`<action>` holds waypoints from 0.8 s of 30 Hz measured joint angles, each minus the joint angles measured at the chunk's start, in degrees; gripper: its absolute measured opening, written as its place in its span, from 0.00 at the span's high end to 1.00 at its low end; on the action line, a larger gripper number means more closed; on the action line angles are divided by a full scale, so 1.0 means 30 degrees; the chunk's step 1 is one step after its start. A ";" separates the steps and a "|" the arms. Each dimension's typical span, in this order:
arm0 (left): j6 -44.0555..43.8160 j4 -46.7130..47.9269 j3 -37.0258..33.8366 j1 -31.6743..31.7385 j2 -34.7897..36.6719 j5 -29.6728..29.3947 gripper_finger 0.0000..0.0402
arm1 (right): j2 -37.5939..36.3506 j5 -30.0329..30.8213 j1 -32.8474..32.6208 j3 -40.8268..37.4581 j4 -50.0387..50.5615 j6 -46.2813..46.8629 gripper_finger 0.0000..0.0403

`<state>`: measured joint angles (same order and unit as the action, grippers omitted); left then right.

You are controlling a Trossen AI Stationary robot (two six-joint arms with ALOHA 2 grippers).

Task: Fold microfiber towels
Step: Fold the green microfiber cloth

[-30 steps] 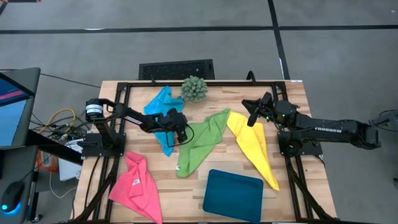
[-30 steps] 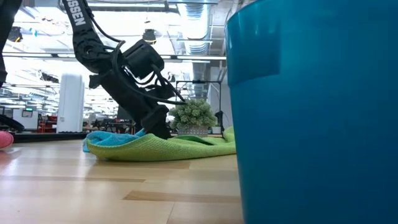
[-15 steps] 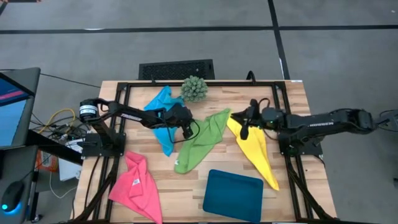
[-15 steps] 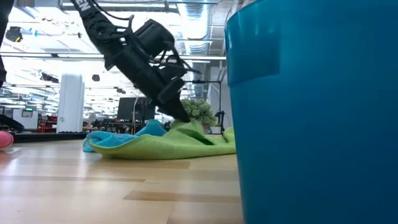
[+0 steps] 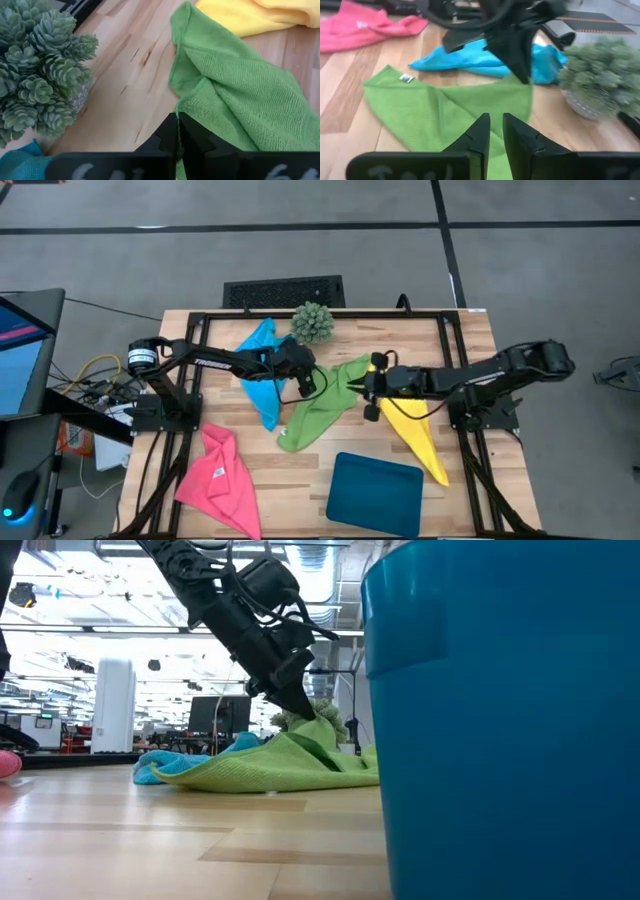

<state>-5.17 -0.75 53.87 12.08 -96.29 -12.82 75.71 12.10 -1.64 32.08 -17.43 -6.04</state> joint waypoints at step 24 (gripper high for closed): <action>0.0358 0.0500 0.0015 0.0007 0.0015 -0.0958 1.00 | 1.0424 -0.1086 -0.0940 0.6250 -0.0996 -0.1705 0.60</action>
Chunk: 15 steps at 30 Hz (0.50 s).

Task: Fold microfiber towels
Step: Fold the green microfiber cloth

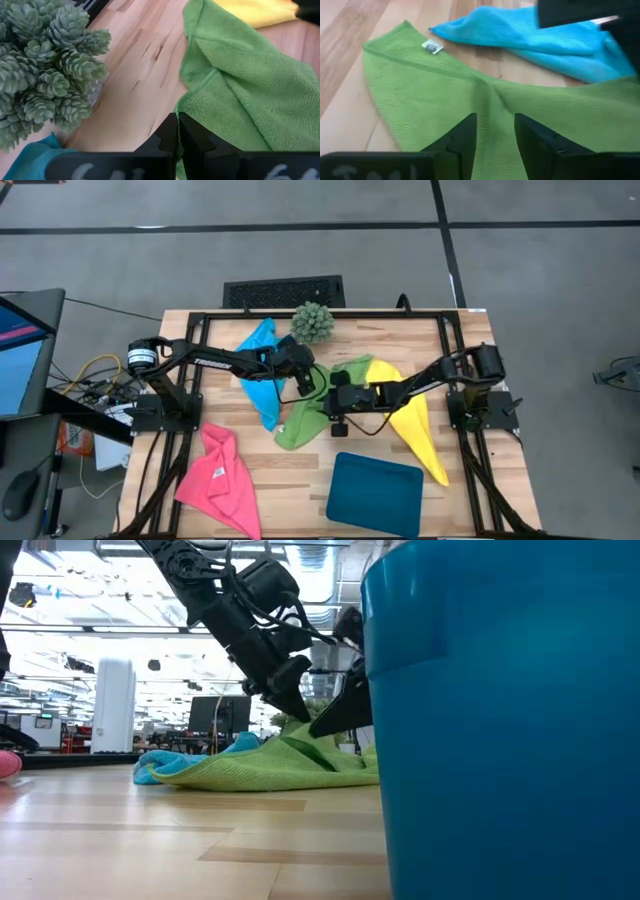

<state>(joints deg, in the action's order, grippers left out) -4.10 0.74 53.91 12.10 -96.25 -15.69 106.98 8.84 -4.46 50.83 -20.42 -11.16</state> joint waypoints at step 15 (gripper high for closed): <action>-0.0386 -0.0055 -0.0006 0.0000 0.0007 0.0010 1.00 | 0.2407 0.1731 -0.0216 0.1159 0.0183 0.0769 0.64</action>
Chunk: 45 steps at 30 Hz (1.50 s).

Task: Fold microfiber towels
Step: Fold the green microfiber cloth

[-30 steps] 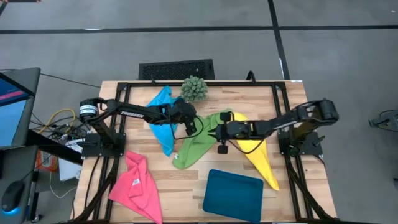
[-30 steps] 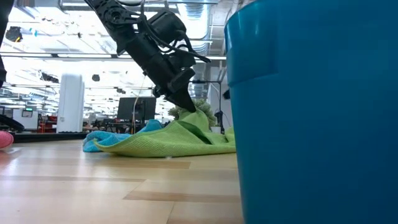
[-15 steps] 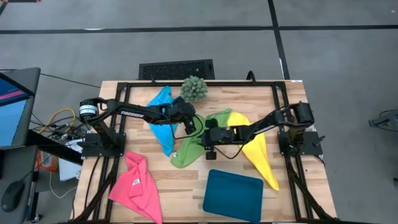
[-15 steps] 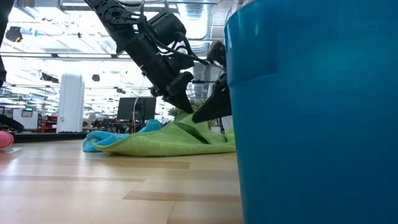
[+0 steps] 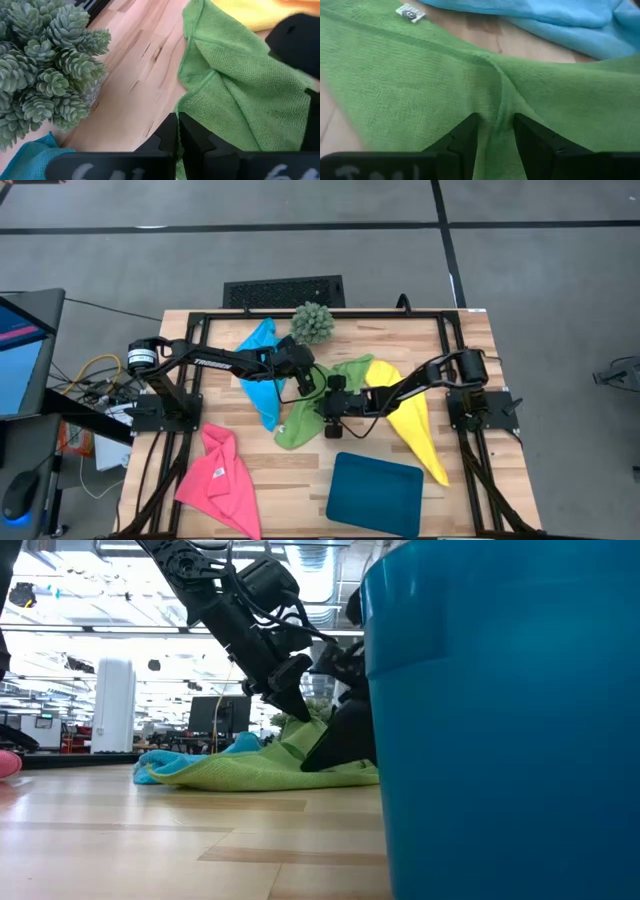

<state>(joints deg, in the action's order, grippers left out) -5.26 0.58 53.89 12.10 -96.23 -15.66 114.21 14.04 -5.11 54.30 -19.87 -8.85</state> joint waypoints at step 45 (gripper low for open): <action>-0.2346 0.0608 0.0000 -0.0264 0.0000 0.0507 1.00 | -0.8261 0.7478 -0.1787 -0.2356 1.8141 0.8148 0.97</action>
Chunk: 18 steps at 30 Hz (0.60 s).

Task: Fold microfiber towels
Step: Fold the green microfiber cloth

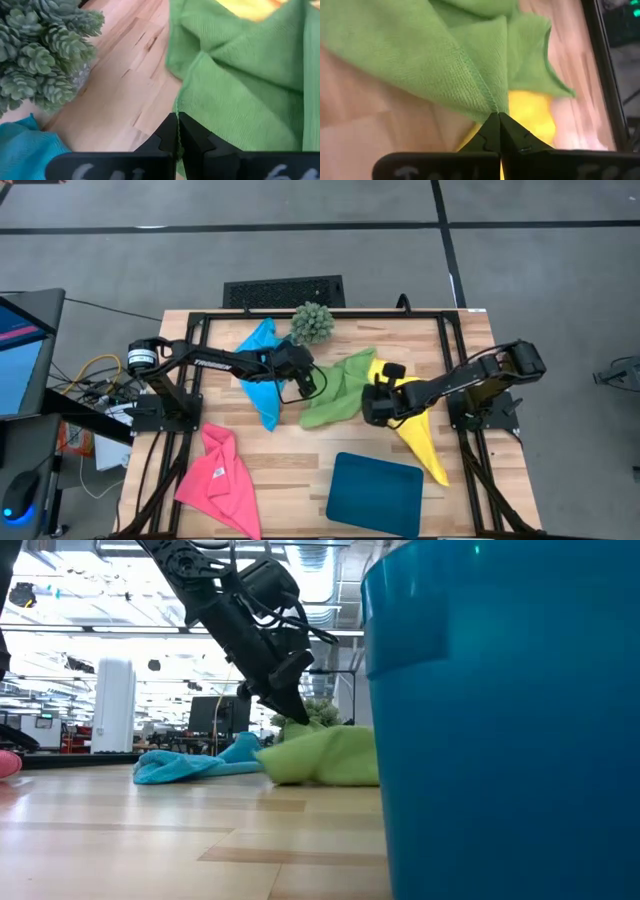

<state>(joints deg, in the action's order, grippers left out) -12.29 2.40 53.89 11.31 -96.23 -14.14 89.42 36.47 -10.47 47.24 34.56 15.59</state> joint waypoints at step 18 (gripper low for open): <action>-0.2776 -0.0032 0.0006 -0.0712 0.0000 -0.0051 1.00 | -0.6832 -0.3305 0.2149 -0.2234 -0.5245 -0.4259 0.66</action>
<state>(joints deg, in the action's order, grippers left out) -20.62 2.31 53.91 9.17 -96.23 -14.30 68.93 26.56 -4.02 40.53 18.82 2.82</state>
